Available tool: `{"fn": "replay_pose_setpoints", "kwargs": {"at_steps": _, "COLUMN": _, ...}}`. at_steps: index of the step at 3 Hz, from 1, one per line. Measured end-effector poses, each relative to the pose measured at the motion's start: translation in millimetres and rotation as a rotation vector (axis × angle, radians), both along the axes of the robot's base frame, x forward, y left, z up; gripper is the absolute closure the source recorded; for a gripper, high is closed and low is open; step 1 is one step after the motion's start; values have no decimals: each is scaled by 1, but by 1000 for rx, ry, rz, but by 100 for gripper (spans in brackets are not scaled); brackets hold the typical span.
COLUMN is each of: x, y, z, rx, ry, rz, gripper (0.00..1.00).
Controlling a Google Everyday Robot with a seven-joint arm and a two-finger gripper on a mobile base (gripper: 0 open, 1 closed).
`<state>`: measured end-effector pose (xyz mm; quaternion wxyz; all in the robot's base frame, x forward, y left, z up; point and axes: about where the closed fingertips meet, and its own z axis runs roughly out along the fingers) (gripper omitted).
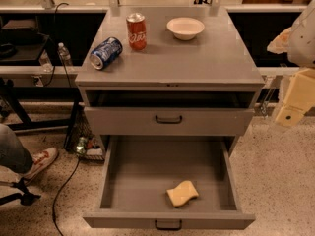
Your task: Pick sponge from middle drawer and place on counter
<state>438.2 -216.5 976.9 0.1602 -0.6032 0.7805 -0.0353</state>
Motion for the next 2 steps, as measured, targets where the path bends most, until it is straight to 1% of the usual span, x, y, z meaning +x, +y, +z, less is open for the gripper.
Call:
{"fn": "replay_pose_setpoints", "kwargs": {"at_steps": 1, "x": 0, "y": 0, "z": 0, "rx": 0, "ry": 0, "rz": 0, "gripper": 0}}
{"fn": "replay_pose_setpoints", "kwargs": {"at_steps": 2, "x": 3, "y": 5, "z": -15, "rx": 19, "ry": 16, "rz": 4, "gripper": 0}}
